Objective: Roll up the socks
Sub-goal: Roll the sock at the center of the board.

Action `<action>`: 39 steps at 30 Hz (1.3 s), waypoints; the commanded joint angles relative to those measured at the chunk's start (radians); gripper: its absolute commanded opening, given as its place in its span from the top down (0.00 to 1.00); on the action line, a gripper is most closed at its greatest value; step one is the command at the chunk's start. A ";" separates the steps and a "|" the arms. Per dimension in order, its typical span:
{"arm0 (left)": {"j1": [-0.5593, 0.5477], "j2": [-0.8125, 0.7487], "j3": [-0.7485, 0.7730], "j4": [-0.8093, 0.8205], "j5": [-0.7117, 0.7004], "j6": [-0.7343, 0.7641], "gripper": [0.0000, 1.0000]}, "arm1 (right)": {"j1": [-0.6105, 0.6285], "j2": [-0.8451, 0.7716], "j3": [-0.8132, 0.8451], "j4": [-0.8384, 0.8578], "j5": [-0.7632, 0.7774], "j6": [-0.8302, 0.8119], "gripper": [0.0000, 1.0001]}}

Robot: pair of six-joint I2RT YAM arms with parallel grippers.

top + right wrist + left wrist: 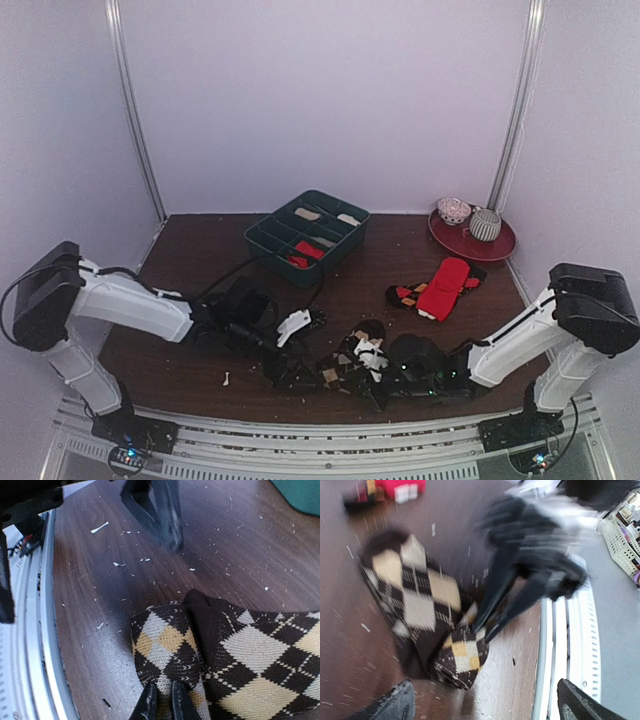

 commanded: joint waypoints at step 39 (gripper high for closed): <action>-0.100 0.318 0.153 -0.036 -0.166 0.099 1.00 | -0.266 -0.104 -0.029 -0.289 -0.461 0.178 0.75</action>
